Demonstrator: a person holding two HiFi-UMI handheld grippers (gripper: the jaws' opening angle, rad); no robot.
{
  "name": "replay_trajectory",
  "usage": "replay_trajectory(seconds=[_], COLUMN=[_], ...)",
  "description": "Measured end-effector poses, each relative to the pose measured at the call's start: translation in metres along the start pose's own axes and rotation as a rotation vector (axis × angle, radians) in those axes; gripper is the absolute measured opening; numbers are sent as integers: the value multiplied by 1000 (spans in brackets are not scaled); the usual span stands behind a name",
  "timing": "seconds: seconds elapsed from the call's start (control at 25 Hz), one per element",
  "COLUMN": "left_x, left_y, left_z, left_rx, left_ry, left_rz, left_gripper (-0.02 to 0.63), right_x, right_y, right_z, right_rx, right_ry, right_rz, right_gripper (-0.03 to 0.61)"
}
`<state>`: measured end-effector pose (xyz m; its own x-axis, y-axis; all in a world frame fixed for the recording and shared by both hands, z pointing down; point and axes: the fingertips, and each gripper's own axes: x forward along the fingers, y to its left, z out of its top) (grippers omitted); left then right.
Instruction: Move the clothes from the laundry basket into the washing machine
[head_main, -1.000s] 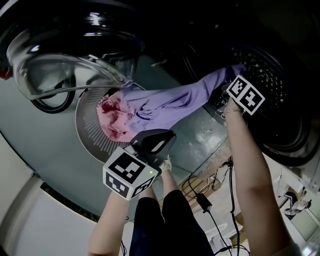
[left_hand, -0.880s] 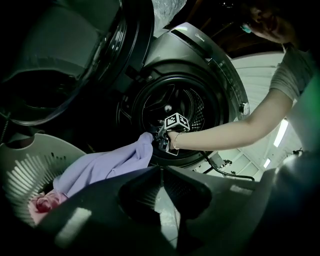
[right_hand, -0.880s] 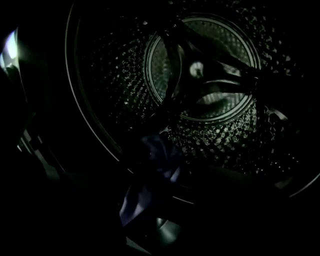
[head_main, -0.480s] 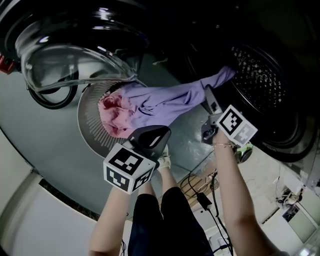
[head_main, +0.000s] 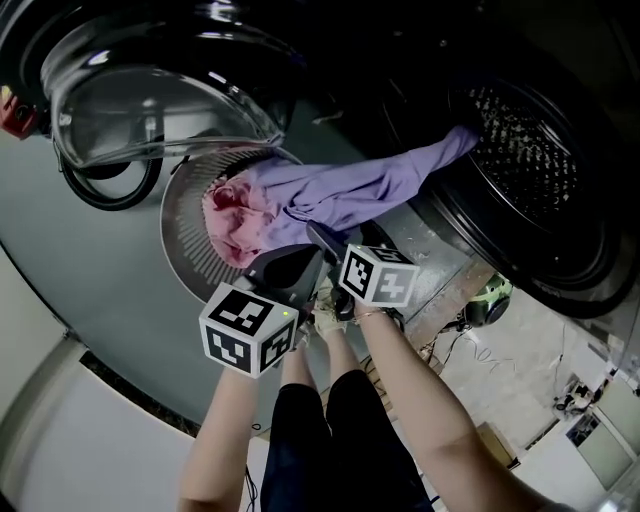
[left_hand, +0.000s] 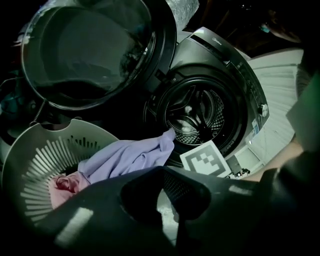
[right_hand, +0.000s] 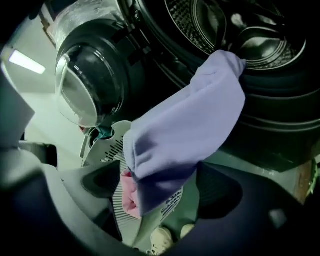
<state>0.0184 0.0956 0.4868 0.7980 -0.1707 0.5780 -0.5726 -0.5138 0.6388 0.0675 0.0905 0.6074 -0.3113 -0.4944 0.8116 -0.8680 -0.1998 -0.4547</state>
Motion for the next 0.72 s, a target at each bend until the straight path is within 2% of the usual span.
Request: replay_trajectory(seconds=[0.12, 0.24, 0.32, 0.56, 0.72], left_x=[-1, 0, 1, -3, -4], left_y=[-1, -2, -2, -7, -15], left_z=[-3, -7, -8, -4, 7], left_rx=[-3, -6, -13, -12, 0], left_ry=[2, 9, 8, 18, 18], left_rz=[-3, 3, 11, 14, 7], left_gripper=[2, 2, 2, 2, 2], right_x=[8, 2, -8, -65, -112], right_y=[0, 12, 22, 38, 27], right_z=[6, 13, 20, 66, 114], right_rx=[-86, -222, -260, -247, -359], right_ry=[6, -1, -31, -217, -347], right_rz=[-46, -39, -31, 2, -79], right_gripper=[303, 173, 90, 64, 63])
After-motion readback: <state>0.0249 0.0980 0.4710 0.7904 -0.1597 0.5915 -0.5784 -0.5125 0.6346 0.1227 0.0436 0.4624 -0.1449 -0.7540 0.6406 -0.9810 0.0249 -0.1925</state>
